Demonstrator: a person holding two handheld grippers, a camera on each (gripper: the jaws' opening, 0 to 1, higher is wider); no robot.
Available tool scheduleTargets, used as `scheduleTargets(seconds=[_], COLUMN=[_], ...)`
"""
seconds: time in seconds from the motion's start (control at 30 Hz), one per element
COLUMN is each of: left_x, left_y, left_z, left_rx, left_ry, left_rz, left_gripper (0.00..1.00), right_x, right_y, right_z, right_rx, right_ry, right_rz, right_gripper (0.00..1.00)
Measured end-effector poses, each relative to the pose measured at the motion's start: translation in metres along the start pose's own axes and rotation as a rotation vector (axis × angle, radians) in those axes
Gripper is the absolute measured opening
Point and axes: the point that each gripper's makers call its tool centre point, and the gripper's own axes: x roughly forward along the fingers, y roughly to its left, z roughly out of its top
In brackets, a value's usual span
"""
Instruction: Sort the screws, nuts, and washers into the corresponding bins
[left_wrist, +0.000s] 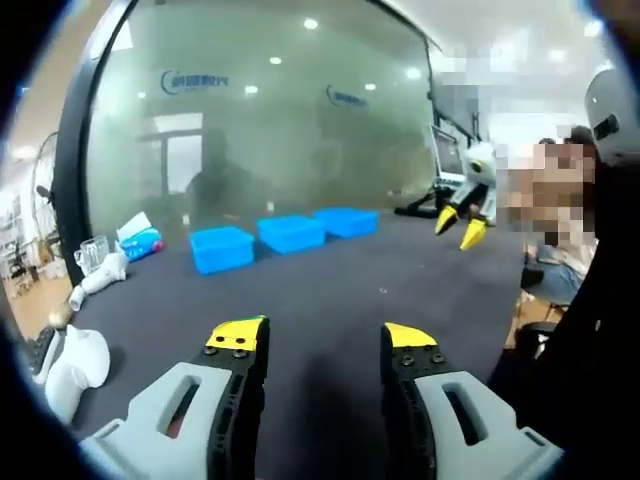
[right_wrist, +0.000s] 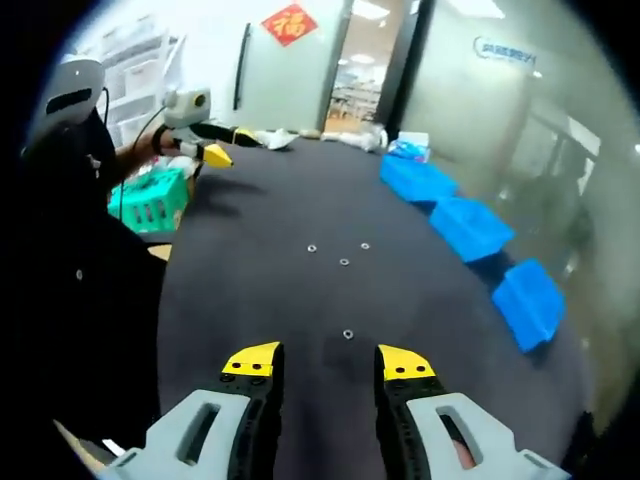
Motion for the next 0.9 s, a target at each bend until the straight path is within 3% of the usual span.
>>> scheduleTargets(seconds=[0.23,0.63,0.73,0.9], left_x=[0.002,0.001,0.0,-0.002], left_y=[-0.008,-0.005,-0.002,-0.004], left_z=[-0.003,-0.004,-0.006,-0.008], left_rx=[-0.033,-0.045,-0.059,-0.054], left_ry=[0.018,0.025,0.031,0.043], left_rz=[-0.068,-0.065,-0.052,-0.052], left_gripper=[0.43,0.41,0.4,0.41], right_x=[0.01,0.032,0.04,0.05], right_y=[-0.004,-0.005,-0.01,-0.008], right_z=[-0.003,-0.006,-0.006,-0.003], right_rx=[-0.036,-0.079,-0.143,-0.1], right_ry=[0.069,0.173,0.206,0.21], right_rz=[0.032,0.093,0.081,0.107], right_gripper=[0.31,0.26,0.21,0.2])
